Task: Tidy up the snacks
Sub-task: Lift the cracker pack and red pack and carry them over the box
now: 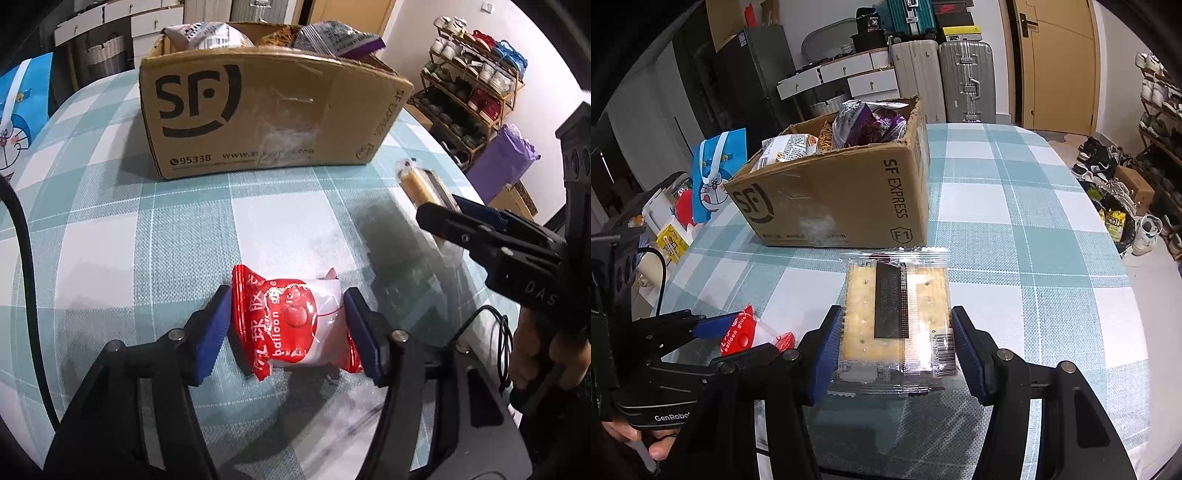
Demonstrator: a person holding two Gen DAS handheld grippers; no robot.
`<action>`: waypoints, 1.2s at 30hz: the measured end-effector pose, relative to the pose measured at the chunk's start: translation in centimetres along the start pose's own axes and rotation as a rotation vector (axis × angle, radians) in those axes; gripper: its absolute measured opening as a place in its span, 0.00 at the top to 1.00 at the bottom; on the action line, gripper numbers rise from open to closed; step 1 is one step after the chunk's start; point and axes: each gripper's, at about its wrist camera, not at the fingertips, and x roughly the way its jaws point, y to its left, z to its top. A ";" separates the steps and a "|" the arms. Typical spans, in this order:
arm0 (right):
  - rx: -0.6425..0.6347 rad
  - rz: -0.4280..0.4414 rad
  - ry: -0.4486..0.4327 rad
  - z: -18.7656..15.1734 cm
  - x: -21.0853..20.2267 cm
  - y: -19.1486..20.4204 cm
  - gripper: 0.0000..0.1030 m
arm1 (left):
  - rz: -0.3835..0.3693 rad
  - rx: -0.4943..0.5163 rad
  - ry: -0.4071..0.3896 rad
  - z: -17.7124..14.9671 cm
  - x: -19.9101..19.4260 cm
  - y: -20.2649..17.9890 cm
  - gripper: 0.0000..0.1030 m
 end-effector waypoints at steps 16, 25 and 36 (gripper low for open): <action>-0.002 0.000 -0.009 0.1 -0.3 0.2 0.43 | -0.051 0.092 -0.058 -0.9 -2.3 -1.4 0.59; -0.029 0.039 -0.060 0.5 -1.6 1.2 0.43 | -0.098 0.038 -0.167 1.0 -6.7 0.3 0.59; -0.090 0.096 -0.152 4.2 -4.1 2.9 0.43 | -0.081 0.039 -0.317 6.8 -11.1 1.9 0.59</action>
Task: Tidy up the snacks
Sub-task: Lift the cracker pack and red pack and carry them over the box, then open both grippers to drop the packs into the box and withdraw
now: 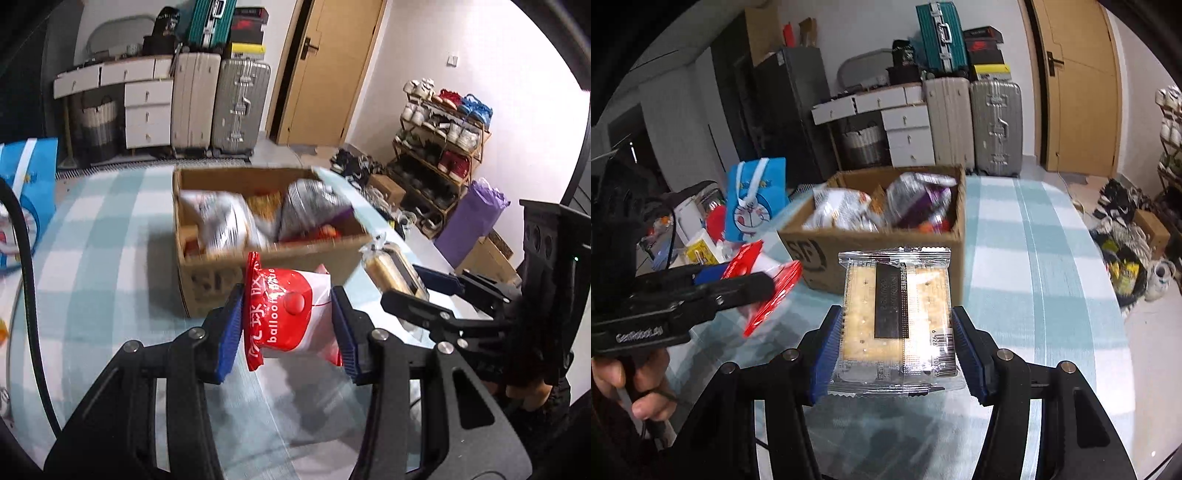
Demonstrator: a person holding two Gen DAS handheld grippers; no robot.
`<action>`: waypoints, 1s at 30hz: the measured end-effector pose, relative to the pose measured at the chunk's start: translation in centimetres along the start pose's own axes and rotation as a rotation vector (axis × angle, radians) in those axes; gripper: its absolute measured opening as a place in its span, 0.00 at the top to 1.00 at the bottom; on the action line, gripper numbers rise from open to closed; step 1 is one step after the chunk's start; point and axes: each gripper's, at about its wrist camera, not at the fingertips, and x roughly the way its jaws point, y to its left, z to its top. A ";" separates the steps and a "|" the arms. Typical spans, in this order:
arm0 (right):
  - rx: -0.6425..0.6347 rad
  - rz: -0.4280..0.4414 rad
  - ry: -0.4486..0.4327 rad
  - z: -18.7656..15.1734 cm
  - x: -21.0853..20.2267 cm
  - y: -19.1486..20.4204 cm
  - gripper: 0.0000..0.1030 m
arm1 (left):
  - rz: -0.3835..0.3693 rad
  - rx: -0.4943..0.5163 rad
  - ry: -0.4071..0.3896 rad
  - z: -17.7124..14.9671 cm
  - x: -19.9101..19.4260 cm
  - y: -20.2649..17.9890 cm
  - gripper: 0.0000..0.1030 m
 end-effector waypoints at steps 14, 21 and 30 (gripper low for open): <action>0.012 0.007 -0.060 7.9 3.4 0.3 0.43 | 0.033 -0.043 -0.033 8.4 5.5 3.9 0.59; 0.020 -0.010 -0.046 11.3 6.4 -0.8 0.43 | 0.052 -0.068 -0.014 10.3 9.8 5.3 0.59; 0.012 -0.016 0.001 13.4 10.4 -1.8 0.43 | 0.083 -0.072 0.002 10.8 13.4 6.9 0.59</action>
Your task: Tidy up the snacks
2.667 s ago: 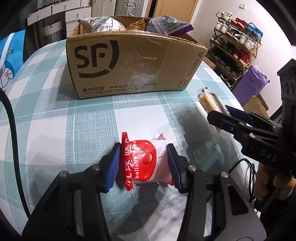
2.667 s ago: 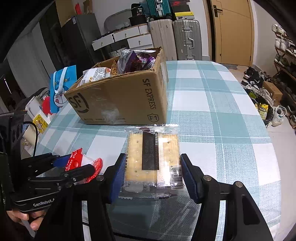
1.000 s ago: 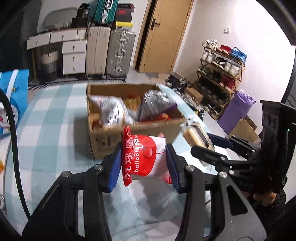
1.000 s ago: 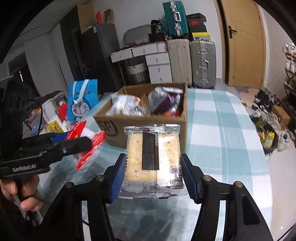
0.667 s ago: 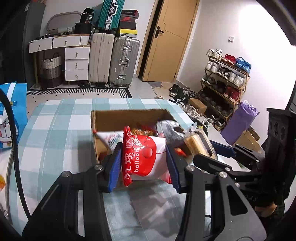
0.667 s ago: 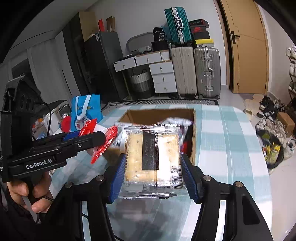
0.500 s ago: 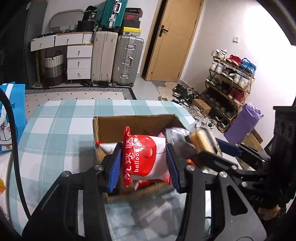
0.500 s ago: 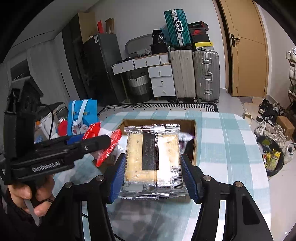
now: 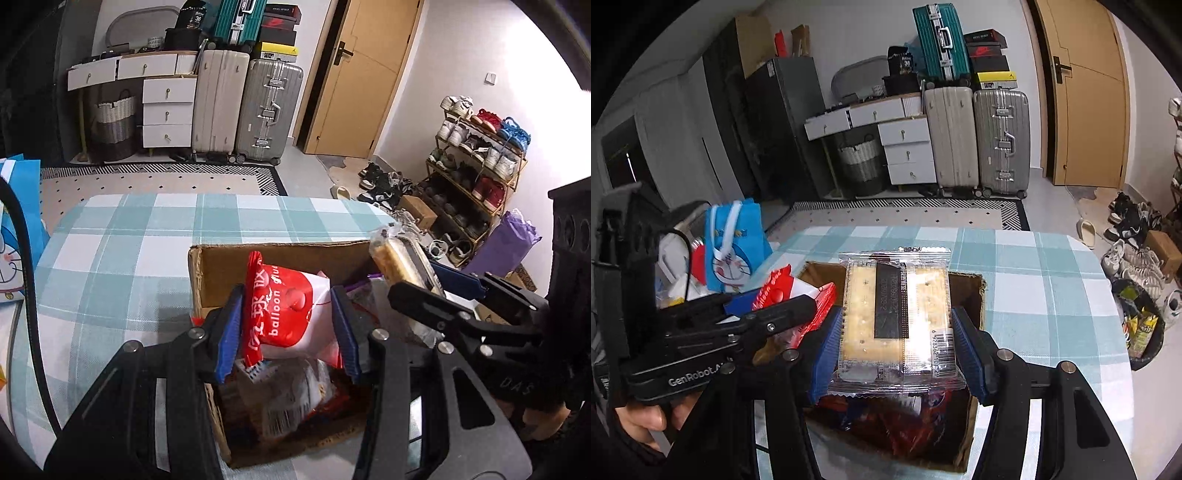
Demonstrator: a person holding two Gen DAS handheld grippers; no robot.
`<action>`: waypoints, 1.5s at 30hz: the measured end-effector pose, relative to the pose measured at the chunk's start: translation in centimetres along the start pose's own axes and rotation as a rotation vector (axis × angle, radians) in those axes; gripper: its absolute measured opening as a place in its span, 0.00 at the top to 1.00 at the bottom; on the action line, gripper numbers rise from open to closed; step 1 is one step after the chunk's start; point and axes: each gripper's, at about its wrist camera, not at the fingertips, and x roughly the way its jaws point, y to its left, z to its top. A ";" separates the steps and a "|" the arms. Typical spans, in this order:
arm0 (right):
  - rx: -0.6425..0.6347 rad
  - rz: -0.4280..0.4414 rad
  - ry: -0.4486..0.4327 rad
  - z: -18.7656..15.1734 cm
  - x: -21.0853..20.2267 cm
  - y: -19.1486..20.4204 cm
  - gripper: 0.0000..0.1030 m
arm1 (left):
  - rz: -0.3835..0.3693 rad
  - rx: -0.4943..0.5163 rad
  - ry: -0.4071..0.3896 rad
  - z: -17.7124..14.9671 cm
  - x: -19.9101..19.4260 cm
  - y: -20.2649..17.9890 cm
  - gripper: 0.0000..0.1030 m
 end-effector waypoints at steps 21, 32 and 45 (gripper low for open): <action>-0.027 0.022 -0.047 -1.3 -2.5 -1.6 0.19 | 0.003 0.020 0.003 -1.8 -2.4 -0.4 0.16; -0.068 0.041 -0.188 -5.8 -8.1 -1.4 0.01 | -0.006 0.027 -0.078 -6.1 -10.2 0.3 0.01; -0.035 0.043 -0.201 -11.2 -11.6 -1.7 0.00 | -0.001 0.078 -0.111 -13.9 -15.2 -0.6 0.01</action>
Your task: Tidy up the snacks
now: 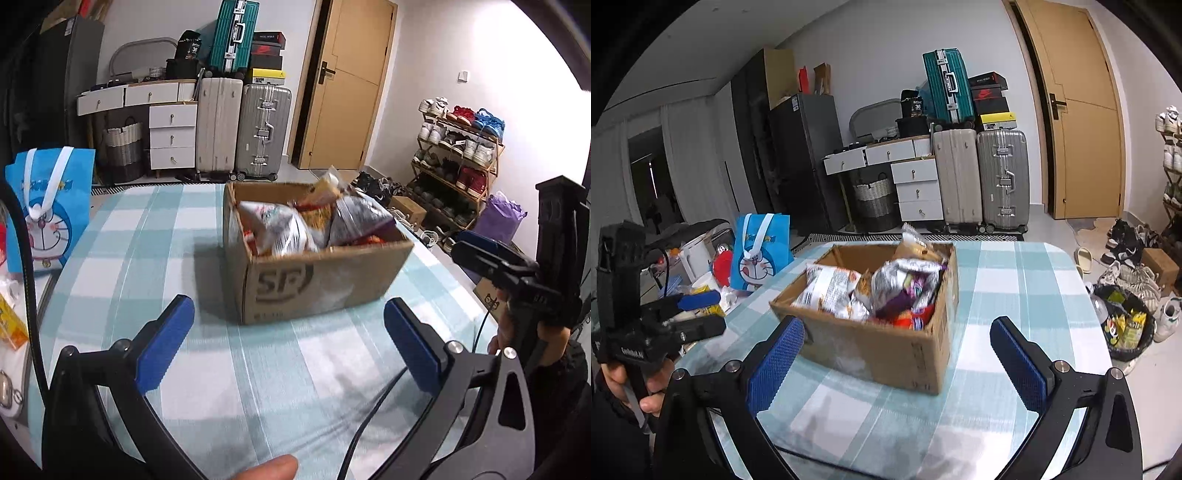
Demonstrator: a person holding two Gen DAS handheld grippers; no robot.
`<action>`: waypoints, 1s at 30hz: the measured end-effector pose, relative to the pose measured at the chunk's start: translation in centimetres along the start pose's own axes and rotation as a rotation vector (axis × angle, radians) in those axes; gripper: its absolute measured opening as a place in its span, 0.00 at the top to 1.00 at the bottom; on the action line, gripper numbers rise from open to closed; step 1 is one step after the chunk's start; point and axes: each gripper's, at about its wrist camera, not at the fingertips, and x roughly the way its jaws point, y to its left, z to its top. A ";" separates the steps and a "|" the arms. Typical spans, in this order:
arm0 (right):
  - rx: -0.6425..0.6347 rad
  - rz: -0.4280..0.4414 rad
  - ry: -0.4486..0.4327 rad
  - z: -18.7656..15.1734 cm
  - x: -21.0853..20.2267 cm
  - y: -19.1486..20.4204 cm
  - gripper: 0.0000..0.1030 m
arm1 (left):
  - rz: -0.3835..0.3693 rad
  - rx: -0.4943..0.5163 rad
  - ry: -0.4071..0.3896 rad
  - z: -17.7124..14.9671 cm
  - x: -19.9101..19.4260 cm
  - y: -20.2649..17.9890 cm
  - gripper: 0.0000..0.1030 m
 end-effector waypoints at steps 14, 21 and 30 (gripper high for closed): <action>0.008 -0.042 -0.036 -3.8 -0.6 -0.4 0.00 | 0.048 -0.032 -0.080 -3.3 2.7 1.5 0.01; -0.028 -0.064 -0.083 -4.0 0.3 0.1 0.00 | 0.067 -0.027 -0.120 -3.2 4.0 1.7 0.01; -0.077 -0.072 -0.102 -5.1 0.5 0.9 0.00 | 0.087 -0.013 -0.153 -3.4 3.8 1.4 0.01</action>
